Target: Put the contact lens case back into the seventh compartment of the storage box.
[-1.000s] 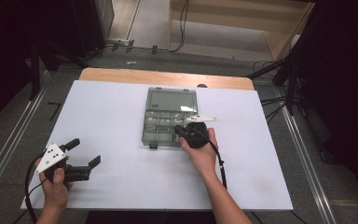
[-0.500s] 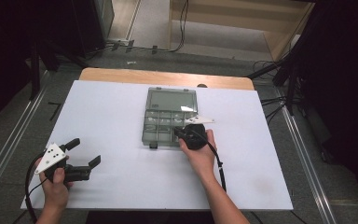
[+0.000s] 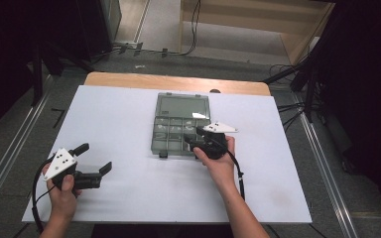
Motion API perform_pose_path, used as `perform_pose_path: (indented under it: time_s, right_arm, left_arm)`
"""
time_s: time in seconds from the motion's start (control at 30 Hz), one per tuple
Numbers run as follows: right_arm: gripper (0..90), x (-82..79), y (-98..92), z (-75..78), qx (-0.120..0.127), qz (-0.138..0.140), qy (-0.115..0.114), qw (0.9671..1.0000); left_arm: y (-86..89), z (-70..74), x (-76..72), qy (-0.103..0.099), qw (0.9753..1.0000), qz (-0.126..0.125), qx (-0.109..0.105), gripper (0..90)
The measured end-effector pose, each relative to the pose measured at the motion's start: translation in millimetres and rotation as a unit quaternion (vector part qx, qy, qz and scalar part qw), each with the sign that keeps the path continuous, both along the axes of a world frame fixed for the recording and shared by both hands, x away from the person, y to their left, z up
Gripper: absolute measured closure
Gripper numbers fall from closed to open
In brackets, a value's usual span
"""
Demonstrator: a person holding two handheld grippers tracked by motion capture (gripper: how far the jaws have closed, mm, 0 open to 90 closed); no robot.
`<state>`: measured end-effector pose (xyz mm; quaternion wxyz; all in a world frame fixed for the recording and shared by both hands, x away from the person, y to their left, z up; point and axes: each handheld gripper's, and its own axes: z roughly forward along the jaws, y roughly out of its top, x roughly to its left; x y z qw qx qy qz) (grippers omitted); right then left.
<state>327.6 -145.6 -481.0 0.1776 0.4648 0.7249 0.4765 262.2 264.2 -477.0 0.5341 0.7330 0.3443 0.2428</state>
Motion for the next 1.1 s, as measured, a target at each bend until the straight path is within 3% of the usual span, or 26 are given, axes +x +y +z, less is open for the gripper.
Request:
perform_pose_path:
  time_s: [0.17,0.3,0.47,0.5,0.6,0.93,1.1]
  right_arm:
    - [38.2,1.2,-15.7,2.9,0.021,-0.005,0.012,0.9997]
    - [16.3,-0.2,-27.4,3.9,0.029,0.011,0.018,0.9994]
    - [6.8,-4.4,-33.7,5.1,0.022,0.012,0.003,0.9997]
    - [0.0,-4.9,-35.2,5.2,0.024,0.014,0.000,0.9996]
    - [0.0,-6.4,-40.7,5.4,0.040,0.020,-0.008,0.9990]
    - [0.0,-6.6,-58.6,6.6,0.050,0.012,-0.012,0.9986]
    - [0.0,-4.2,-66.2,13.3,0.058,0.015,-0.018,0.9981]
  left_arm:
    - [-7.9,5.1,3.6,-0.002,0.9999,-0.012,-0.005,0.0]
    - [-15.3,8.9,7.1,0.000,0.9997,-0.022,-0.010,0.0]
    - [-24.9,13.9,12.5,0.004,0.9994,-0.032,-0.016,0.0]
    - [-27.2,14.7,14.1,0.005,0.9993,-0.032,-0.016,0.0]
    - [-34.0,16.8,18.2,0.006,0.9992,-0.037,-0.014,0.0]
    - [-56.9,21.8,33.9,0.009,0.9981,-0.060,-0.014,0.0]
    - [-66.4,21.7,47.8,0.022,0.9972,-0.068,-0.024,0.0]
